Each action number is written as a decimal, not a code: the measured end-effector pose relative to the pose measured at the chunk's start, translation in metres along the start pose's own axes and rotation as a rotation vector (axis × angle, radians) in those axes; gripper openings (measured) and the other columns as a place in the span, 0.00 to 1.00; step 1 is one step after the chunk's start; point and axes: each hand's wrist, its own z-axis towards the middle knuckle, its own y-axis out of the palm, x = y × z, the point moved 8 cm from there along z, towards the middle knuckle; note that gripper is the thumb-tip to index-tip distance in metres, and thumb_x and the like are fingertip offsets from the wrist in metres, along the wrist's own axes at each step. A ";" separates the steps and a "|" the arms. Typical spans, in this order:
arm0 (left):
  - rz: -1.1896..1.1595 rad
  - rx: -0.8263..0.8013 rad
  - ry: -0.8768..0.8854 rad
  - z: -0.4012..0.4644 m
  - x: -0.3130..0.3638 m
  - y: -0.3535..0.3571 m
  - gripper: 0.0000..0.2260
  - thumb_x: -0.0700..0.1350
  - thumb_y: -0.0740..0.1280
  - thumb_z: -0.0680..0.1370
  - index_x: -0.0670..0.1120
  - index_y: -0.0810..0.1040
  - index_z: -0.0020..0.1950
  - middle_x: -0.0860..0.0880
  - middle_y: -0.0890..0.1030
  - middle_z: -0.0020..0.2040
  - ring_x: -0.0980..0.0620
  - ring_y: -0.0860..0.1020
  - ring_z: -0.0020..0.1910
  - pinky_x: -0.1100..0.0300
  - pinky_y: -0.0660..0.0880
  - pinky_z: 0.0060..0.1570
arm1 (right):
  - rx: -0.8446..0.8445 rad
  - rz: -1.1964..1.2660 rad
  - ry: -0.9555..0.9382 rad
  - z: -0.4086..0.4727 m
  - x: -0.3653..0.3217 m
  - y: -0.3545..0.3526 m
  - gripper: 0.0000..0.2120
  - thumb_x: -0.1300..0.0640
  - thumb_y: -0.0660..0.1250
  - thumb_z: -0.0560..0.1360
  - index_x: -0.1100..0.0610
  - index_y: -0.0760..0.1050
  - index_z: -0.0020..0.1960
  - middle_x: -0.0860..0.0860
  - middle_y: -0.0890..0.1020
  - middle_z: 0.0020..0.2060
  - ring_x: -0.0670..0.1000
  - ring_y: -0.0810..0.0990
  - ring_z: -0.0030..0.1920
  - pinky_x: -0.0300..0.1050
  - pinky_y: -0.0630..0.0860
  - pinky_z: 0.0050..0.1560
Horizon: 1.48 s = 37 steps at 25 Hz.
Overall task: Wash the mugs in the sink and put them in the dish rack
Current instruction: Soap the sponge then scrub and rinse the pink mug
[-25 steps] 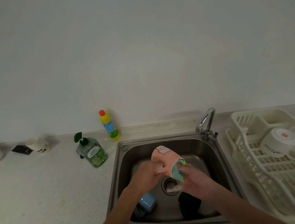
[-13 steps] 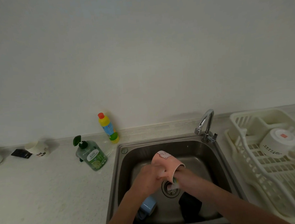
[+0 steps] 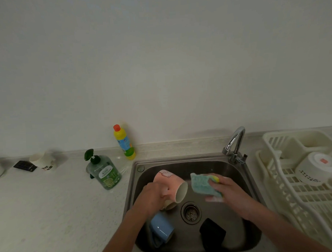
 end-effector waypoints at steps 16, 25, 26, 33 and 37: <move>-0.082 0.034 0.305 0.001 0.043 -0.016 0.10 0.55 0.71 0.74 0.53 0.82 0.52 0.54 0.84 0.48 0.57 0.81 0.48 0.58 0.78 0.52 | 0.011 -1.151 -0.639 0.018 -0.032 0.056 0.35 0.57 0.71 0.74 0.46 0.60 0.77 0.44 0.60 0.68 0.44 0.62 0.69 0.27 0.64 0.65; -0.116 0.034 0.424 -0.007 0.054 -0.022 0.10 0.52 0.70 0.75 0.55 0.73 0.37 0.55 0.77 0.37 0.55 0.78 0.39 0.61 0.74 0.41 | -0.083 -1.064 -0.496 0.033 -0.039 0.057 0.33 0.53 0.67 0.79 0.53 0.57 0.79 0.48 0.69 0.73 0.44 0.66 0.73 0.39 0.66 0.71; -0.123 0.046 0.415 -0.007 0.052 -0.023 0.11 0.52 0.71 0.75 0.57 0.71 0.36 0.56 0.76 0.37 0.56 0.77 0.39 0.61 0.74 0.42 | -0.029 -1.012 -0.398 0.035 -0.037 0.048 0.30 0.52 0.65 0.81 0.51 0.58 0.79 0.46 0.76 0.66 0.43 0.75 0.64 0.34 0.72 0.62; -0.089 0.046 0.420 -0.007 0.054 -0.026 0.09 0.52 0.70 0.76 0.56 0.74 0.37 0.56 0.77 0.37 0.58 0.76 0.39 0.61 0.76 0.43 | 0.031 -1.140 -0.574 0.024 -0.034 0.053 0.29 0.55 0.62 0.81 0.50 0.56 0.79 0.48 0.65 0.76 0.47 0.62 0.76 0.46 0.67 0.73; -0.030 0.063 0.495 -0.010 0.068 -0.024 0.04 0.47 0.67 0.78 0.50 0.81 0.46 0.54 0.82 0.44 0.58 0.77 0.43 0.65 0.73 0.45 | -0.140 -1.244 -0.757 0.016 -0.058 0.076 0.30 0.54 0.62 0.79 0.58 0.58 0.78 0.47 0.57 0.77 0.44 0.49 0.78 0.44 0.51 0.79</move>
